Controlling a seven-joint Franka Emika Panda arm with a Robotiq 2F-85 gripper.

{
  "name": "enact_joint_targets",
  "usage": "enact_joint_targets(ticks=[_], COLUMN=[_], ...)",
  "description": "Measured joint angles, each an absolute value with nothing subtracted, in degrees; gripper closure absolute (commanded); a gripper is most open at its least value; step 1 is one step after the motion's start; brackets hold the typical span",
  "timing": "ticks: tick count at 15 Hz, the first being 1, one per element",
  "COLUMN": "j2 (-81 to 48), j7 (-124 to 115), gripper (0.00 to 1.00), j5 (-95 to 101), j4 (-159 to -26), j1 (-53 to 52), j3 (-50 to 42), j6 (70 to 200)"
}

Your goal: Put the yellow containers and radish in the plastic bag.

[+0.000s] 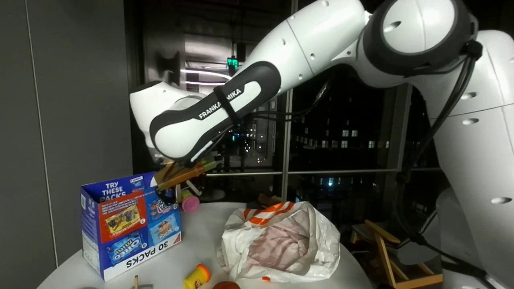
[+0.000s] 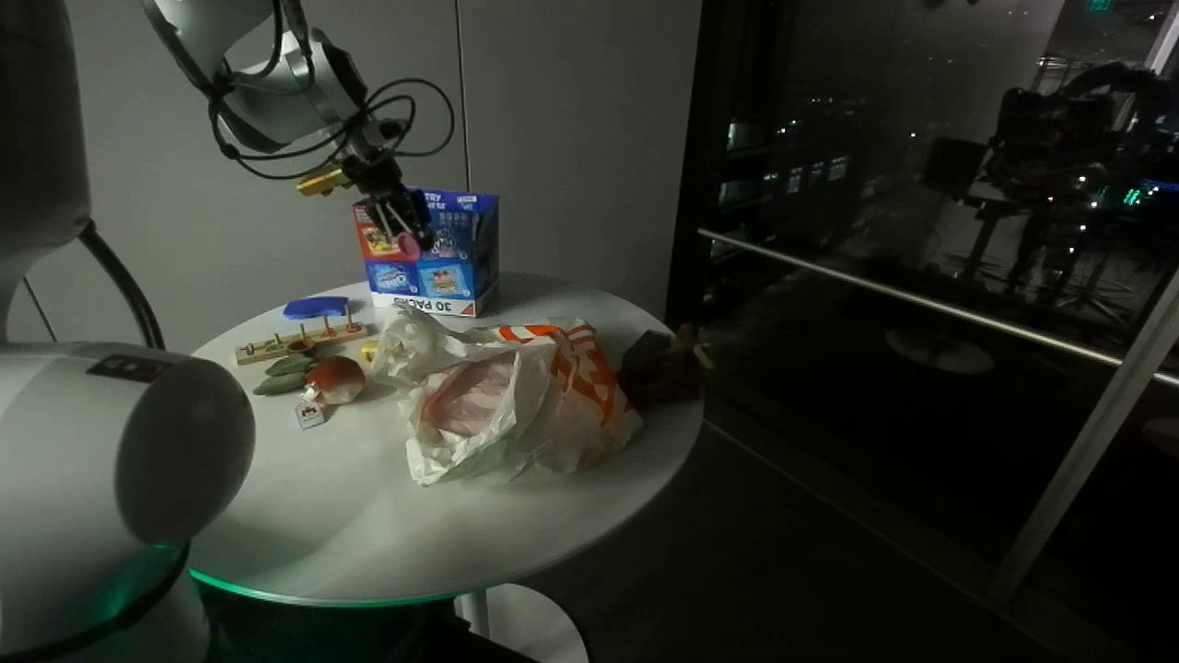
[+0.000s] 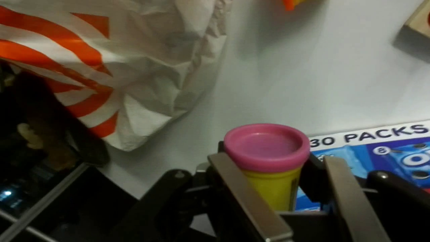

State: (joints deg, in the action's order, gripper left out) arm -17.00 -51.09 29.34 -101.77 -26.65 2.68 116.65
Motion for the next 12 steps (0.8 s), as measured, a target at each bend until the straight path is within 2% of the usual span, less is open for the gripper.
enact_joint_targets(ticks=[5,12], j2=[-7.5,-0.7], j7=[-62.6,-77.3], gripper=[0.77,0.77], j5=[32.0,27.2], j4=[-113.1,-130.8], j1=[-22.3,-16.1], j3=[2.9,5.0], j6=[109.7,103.5])
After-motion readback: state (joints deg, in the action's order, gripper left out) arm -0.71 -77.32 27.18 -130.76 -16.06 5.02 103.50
